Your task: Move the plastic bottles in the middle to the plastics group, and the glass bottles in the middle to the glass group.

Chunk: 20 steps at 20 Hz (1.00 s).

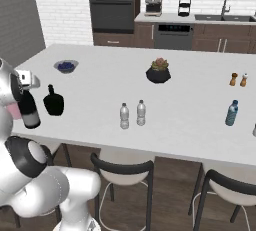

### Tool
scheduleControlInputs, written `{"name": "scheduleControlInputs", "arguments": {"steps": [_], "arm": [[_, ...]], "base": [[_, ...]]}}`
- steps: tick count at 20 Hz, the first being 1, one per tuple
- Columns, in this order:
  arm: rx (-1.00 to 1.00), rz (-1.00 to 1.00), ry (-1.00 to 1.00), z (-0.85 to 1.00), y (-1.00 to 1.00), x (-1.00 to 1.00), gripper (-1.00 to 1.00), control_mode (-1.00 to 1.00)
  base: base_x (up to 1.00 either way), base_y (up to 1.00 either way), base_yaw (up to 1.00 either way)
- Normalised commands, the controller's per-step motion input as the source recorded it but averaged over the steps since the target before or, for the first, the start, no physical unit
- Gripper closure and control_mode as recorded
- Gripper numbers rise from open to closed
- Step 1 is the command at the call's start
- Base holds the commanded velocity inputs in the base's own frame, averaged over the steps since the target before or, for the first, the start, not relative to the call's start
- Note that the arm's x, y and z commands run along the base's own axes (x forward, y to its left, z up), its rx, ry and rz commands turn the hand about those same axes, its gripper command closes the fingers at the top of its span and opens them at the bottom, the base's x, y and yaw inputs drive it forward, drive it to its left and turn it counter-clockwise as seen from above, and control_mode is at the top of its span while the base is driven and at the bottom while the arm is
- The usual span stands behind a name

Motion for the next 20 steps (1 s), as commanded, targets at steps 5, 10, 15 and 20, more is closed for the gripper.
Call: {"name": "scheduleControlInputs", "arguments": {"steps": [5,10,15,20], "arm": [[0.00,0.08,-0.03,-0.01,0.37,0.05,1.00,-1.00],[0.00,0.09,0.00,-0.01,0.01,0.04,1.00,-1.00],[0.03,0.09,0.00,-0.17,0.01,0.36,1.00,-1.00],[0.00,0.05,0.00,0.00,0.01,0.33,1.00,-1.00]], "base": [[0.00,0.00,0.00],[0.00,0.00,0.00],[0.00,0.00,0.00],[0.00,0.00,0.00]]}}
